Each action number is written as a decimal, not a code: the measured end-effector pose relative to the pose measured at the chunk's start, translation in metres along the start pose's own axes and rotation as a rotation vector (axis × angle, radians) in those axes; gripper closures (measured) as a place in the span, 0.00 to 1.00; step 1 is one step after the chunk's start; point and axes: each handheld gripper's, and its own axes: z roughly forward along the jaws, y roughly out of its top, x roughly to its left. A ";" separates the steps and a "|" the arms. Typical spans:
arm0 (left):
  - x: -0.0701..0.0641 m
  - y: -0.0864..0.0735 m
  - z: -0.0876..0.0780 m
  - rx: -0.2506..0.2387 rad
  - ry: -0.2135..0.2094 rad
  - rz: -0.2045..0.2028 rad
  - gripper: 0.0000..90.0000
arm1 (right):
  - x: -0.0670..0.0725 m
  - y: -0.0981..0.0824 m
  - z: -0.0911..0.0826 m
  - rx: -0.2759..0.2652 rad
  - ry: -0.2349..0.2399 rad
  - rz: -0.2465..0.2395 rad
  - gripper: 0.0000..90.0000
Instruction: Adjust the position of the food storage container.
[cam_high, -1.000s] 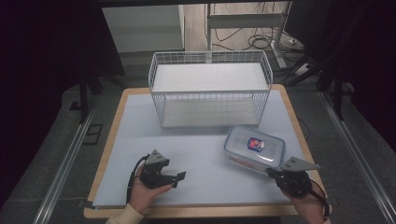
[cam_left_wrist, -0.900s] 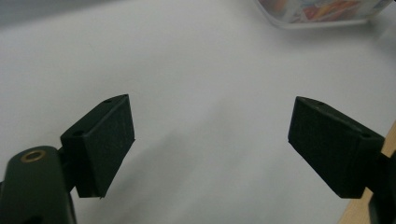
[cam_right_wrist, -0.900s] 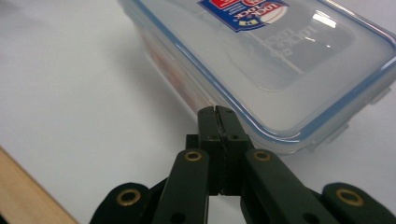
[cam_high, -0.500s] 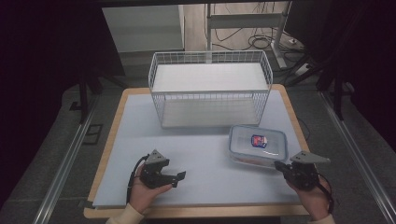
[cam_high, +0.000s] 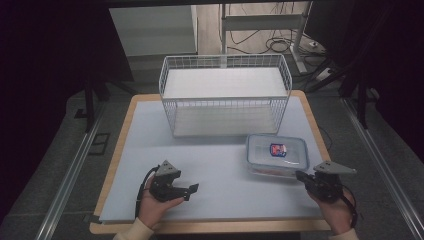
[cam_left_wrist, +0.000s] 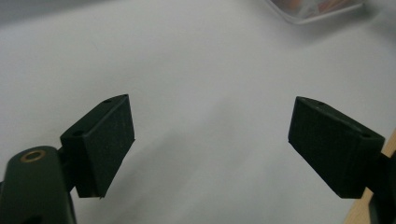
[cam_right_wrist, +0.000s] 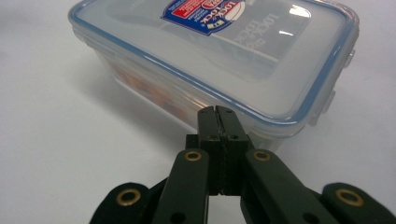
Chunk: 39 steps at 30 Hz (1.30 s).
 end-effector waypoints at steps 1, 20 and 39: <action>0.000 0.000 0.000 -0.003 0.000 -0.002 0.16 | 0.002 0.000 -0.001 -0.005 0.001 -0.006 1.00; 0.004 0.000 0.001 -0.014 0.006 -0.020 0.17 | -0.055 0.080 0.033 -0.040 -0.114 0.084 1.00; 0.004 0.000 0.002 -0.005 0.009 -0.016 0.17 | -0.095 0.061 0.040 0.084 -0.142 0.110 1.00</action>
